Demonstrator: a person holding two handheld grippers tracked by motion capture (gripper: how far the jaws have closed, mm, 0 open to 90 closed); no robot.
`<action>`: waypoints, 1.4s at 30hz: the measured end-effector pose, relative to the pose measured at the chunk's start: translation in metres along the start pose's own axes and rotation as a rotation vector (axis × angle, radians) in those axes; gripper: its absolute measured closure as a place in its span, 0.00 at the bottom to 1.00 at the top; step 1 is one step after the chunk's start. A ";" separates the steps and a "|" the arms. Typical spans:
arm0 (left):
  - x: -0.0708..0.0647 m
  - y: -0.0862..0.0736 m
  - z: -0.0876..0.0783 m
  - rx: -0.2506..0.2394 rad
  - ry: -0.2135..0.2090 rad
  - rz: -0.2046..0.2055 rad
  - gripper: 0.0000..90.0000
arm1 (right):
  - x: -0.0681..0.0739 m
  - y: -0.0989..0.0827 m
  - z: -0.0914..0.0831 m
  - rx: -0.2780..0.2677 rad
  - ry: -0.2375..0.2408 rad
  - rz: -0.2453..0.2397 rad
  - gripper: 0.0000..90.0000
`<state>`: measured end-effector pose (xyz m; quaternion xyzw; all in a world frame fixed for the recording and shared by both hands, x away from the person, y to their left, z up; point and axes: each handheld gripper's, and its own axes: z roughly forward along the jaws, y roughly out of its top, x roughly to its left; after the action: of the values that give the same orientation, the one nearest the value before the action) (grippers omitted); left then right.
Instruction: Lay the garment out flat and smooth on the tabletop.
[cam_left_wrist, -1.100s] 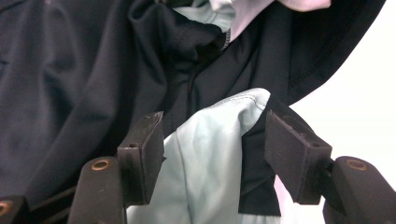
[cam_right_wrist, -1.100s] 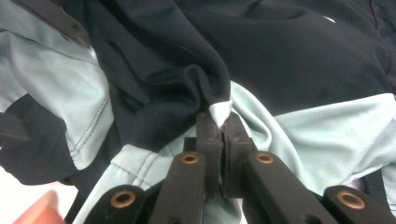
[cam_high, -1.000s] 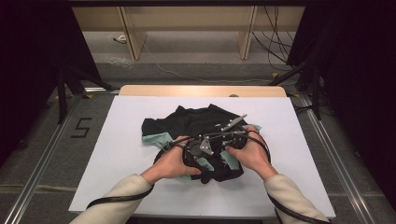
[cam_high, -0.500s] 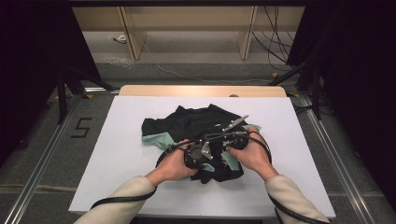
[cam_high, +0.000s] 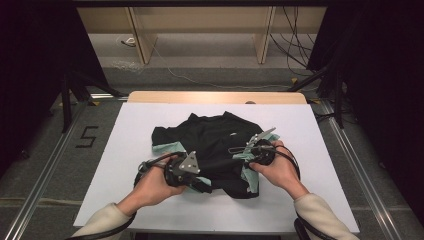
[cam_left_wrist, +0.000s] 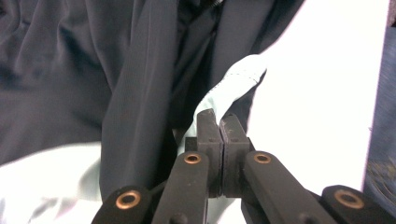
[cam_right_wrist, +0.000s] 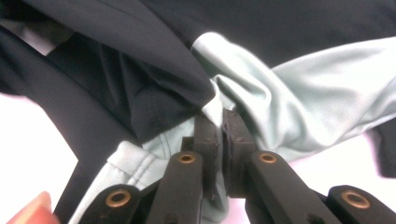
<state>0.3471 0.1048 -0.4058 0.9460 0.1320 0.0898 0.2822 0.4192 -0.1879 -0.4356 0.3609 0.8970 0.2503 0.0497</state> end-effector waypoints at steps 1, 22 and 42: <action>-0.004 -0.004 -0.003 -0.001 -0.008 -0.002 0.99 | 0.001 -0.001 -0.001 0.009 0.004 -0.008 0.95; -0.022 -0.051 -0.012 0.021 -0.056 -0.074 0.99 | 0.041 -0.009 -0.036 -0.088 -0.046 -0.126 0.67; -0.018 -0.055 -0.009 0.031 -0.079 -0.082 0.98 | 0.071 -0.033 -0.002 0.141 0.008 -0.200 0.96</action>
<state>0.3168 0.1486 -0.4305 0.9468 0.1608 0.0387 0.2761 0.3459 -0.1607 -0.4435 0.2714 0.9441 0.1818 0.0452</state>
